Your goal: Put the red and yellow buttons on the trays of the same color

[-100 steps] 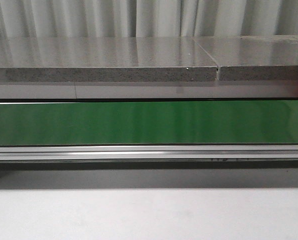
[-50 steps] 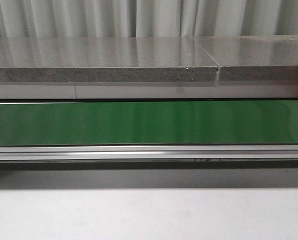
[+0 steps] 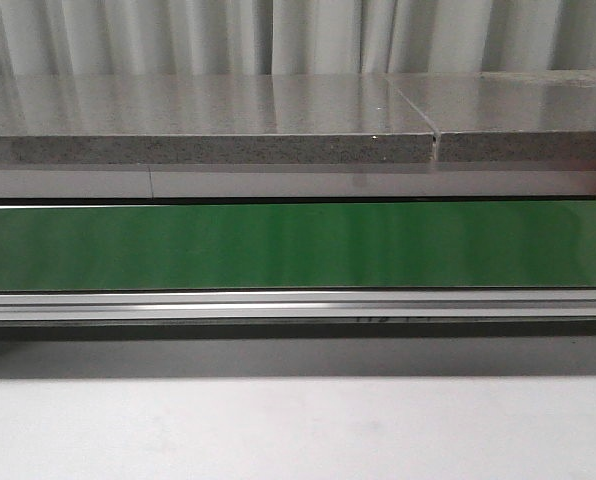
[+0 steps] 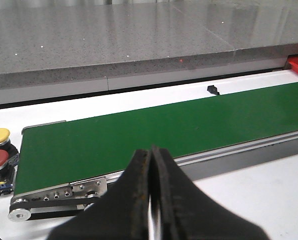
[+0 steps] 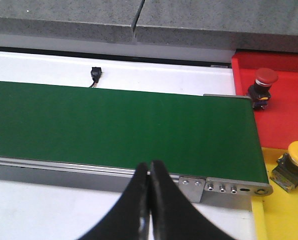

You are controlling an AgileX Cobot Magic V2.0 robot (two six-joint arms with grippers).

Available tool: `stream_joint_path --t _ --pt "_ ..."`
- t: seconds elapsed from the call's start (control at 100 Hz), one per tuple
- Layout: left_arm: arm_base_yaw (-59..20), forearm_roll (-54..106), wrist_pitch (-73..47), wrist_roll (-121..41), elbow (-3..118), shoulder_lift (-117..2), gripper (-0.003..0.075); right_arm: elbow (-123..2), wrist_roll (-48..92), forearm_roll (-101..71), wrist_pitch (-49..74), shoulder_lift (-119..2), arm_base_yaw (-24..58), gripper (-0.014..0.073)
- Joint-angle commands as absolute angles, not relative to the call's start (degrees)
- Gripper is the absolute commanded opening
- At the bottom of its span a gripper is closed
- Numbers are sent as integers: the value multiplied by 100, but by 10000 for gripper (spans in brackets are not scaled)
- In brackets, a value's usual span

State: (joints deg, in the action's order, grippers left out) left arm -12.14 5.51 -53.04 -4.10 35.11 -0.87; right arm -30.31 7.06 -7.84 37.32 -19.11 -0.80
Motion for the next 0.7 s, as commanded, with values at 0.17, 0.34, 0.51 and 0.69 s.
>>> stream_joint_path --t 0.17,0.34,0.51,0.69 --pt "-1252 653 -4858 -384 3625 -193 -21 -2992 753 -861 3353 -1699 -88 -66" --pt "-1252 587 -4585 0 3625 -519 -21 -2992 753 -861 3344 -1699 -88 -66" --pt "-1252 576 -4081 661 3665 -1198 -21 -2992 753 -861 3344 -1699 -88 -66" --pt "-1241 525 -3468 859 3701 -2064 -20 -2992 753 -861 3344 -1699 -88 -66"
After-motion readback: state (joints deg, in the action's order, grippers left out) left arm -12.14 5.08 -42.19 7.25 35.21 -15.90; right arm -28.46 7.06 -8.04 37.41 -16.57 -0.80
